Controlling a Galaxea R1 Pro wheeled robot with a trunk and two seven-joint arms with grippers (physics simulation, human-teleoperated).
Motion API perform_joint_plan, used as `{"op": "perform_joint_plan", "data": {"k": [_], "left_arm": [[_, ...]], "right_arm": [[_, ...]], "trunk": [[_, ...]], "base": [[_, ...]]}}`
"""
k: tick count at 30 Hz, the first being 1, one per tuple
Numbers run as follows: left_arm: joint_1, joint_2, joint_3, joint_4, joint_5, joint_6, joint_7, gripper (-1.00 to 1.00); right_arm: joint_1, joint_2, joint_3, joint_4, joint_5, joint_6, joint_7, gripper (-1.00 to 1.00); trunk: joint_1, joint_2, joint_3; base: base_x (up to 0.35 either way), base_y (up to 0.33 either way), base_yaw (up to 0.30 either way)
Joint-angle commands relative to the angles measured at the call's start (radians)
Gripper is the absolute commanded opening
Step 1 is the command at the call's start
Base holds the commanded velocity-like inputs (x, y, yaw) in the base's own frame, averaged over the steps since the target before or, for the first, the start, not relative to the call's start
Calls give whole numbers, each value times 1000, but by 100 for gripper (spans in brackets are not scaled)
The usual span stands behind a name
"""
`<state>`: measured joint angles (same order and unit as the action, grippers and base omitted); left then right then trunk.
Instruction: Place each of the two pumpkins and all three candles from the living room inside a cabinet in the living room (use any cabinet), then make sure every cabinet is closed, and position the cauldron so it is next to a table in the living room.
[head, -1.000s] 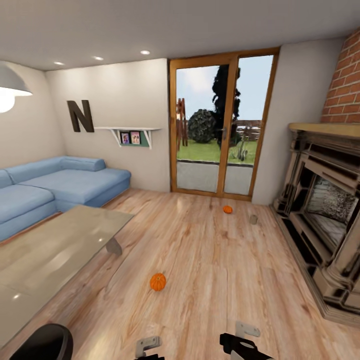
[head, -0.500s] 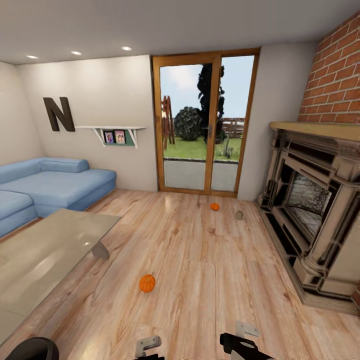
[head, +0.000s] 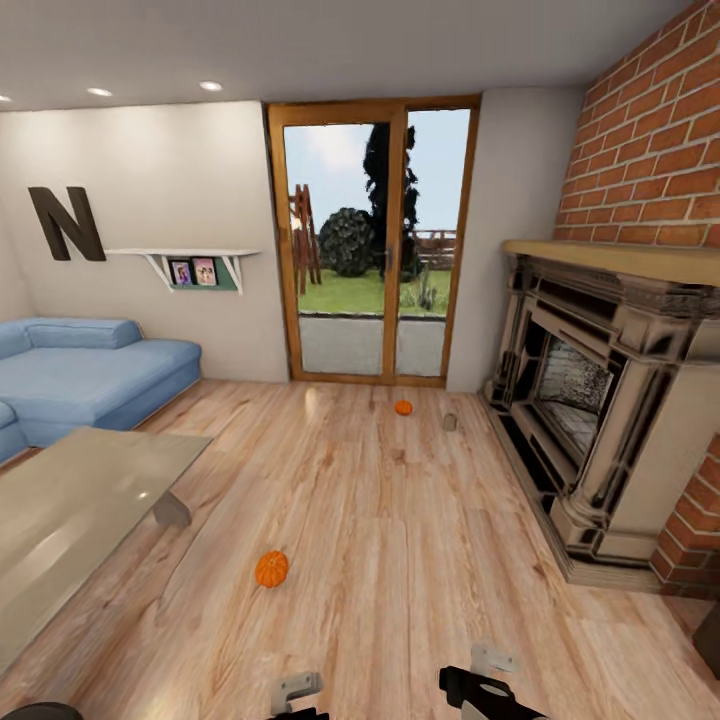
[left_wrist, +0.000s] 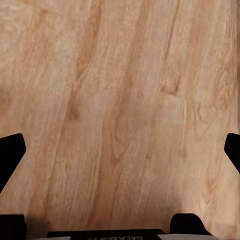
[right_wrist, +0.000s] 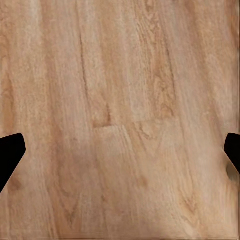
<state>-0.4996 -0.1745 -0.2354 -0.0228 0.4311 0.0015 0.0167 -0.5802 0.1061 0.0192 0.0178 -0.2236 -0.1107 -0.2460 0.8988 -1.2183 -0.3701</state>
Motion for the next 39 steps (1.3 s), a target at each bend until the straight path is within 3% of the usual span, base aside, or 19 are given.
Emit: {"op": "perform_joint_plan", "data": {"k": [1, 25, 39], "left_arm": [[0, 0, -8, 0, 9, 1, 2, 100], [0, 0, -8, 0, 9, 2, 2, 100], [0, 0, -8, 0, 10, 1, 2, 100]], "right_arm": [[-1, 1, 2, 2, -8, -6, -1, 100], [-1, 3, 4, 2, -7, -6, -1, 100], [-1, 3, 3, 2, -7, -6, -1, 100]], "trunk": [[0, -1, -2], [0, -1, -6], [0, -1, -1]], "base": [[-223, 0, -240], [-313, -23, -47], [-40, -3, -236]]}}
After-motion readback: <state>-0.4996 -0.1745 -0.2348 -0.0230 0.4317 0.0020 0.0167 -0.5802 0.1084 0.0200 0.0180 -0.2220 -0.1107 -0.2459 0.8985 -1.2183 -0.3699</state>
